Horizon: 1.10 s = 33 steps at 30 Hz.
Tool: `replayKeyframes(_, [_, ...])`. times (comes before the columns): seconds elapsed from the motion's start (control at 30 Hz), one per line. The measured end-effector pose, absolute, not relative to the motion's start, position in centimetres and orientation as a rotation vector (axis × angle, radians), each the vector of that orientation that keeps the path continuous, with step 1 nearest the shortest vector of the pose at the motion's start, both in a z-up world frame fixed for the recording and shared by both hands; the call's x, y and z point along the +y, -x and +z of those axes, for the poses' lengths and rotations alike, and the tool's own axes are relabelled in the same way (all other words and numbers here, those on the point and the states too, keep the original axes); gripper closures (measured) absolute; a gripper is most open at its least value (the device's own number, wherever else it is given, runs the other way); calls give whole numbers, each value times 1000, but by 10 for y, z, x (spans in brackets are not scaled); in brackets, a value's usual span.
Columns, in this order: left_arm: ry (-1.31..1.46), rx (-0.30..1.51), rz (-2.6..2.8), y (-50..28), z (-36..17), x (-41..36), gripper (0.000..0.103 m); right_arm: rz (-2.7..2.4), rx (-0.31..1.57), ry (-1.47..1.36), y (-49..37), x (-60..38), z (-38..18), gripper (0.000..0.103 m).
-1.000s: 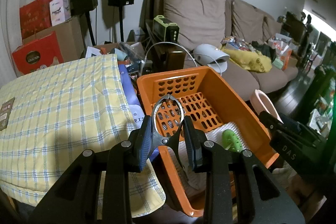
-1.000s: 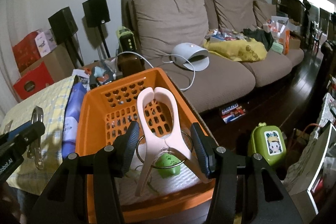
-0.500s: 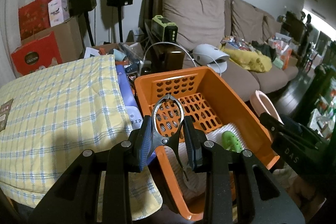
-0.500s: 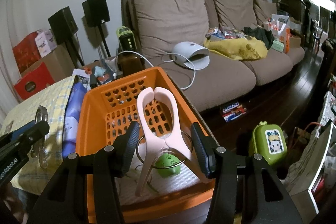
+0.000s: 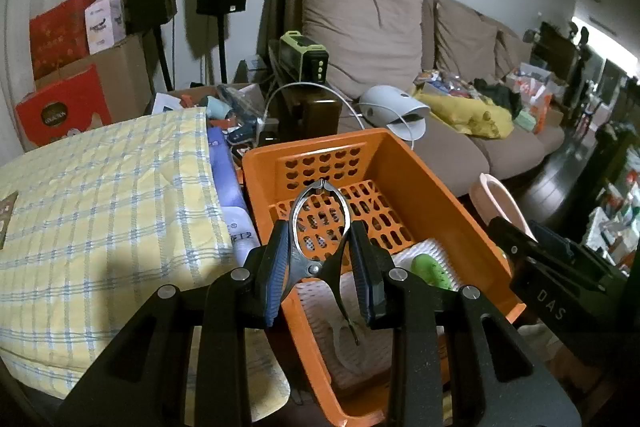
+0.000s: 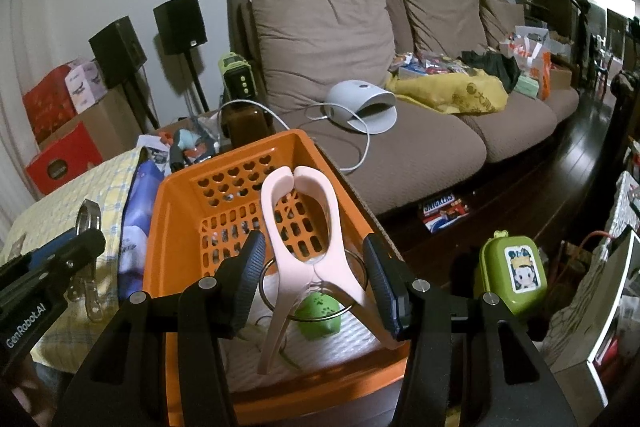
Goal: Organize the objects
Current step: 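Lower the silver clip into the basket with the left tool while the right tool lowers the pink clip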
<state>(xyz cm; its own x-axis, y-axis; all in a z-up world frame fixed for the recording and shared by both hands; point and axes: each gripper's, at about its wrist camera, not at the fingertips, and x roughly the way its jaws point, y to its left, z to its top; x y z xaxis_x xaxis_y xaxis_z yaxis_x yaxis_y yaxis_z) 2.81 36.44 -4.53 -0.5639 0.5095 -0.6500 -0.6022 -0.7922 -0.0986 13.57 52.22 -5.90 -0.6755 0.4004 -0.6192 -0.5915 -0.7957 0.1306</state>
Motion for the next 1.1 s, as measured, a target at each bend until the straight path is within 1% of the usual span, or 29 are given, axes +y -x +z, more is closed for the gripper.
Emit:
replayKeyframes(0.5, [882,154,2308,-29,-37,374,75,2413,439,792,-137,526,-60,51])
replayKeyframes(0.87, [910,157,2290,-29,-42,381,75,2390,481,792,-147,540,-63,51])
replayKeyframes(1.1, [973,99,2258,-22,-52,379,75,2400,465,811,-144,538,-64,51])
